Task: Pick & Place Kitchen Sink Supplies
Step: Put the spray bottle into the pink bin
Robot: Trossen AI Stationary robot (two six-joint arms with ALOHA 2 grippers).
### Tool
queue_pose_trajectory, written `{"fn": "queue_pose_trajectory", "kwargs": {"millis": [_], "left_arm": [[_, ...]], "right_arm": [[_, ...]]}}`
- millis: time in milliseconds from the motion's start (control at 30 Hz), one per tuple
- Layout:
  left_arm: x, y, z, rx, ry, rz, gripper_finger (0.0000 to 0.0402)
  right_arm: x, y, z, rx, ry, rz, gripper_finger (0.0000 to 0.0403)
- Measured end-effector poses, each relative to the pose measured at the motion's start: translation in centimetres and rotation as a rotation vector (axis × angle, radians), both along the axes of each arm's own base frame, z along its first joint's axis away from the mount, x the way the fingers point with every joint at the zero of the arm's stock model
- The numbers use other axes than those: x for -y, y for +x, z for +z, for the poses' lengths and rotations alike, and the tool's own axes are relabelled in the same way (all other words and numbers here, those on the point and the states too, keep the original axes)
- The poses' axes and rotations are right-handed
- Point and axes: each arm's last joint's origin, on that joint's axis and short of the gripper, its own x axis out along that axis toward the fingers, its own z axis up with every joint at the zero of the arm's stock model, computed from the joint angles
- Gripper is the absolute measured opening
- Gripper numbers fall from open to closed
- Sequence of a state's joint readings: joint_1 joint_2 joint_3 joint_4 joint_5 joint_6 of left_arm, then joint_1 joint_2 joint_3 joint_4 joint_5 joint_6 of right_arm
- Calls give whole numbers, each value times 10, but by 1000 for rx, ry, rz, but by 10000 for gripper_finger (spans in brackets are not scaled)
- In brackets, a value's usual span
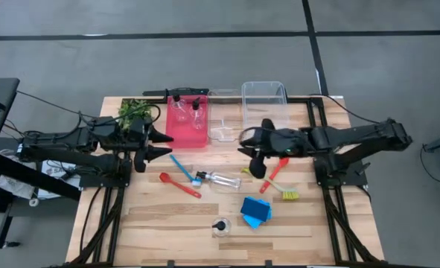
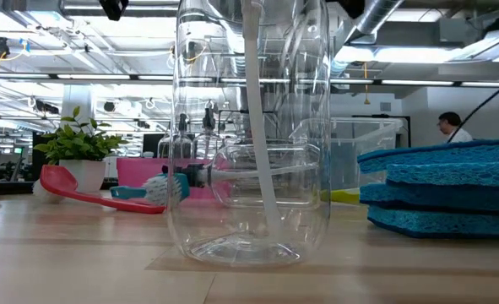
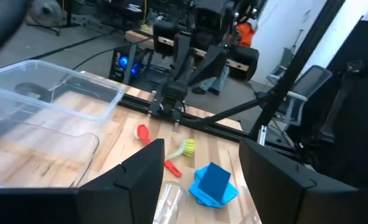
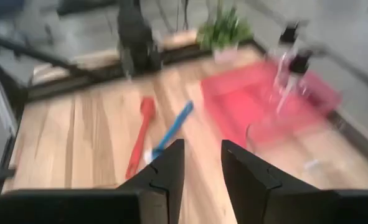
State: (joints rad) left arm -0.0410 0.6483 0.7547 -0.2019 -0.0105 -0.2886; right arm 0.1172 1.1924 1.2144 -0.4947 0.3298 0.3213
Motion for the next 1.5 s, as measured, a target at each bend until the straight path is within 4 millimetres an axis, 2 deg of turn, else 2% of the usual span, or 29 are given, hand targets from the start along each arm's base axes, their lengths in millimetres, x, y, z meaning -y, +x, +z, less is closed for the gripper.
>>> {"fn": "queue_pose_trajectory", "kwargs": {"millis": [167, 367, 700, 900, 1167, 1500], "left_arm": [[1, 0, 0, 0, -3, -27, 210], [1, 0, 0, 0, -3, -27, 210], [1, 0, 0, 0, -3, -27, 210], [2, 0, 0, 0, -6, -56, 210], [2, 0, 0, 0, -7, -71, 210], [2, 0, 0, -1, -7, -71, 210]], "right_arm": [[1, 22, 2, -204, 71, 63, 105], [-3, 47, -5, -314, 131, 166, 134], [-14, 81, -43, -451, 141, 235, 231], [-26, 100, -74, -543, 133, 249, 279], [-40, 115, -106, -639, 124, 261, 318], [-34, 115, -105, -630, 93, 186, 338]]}}
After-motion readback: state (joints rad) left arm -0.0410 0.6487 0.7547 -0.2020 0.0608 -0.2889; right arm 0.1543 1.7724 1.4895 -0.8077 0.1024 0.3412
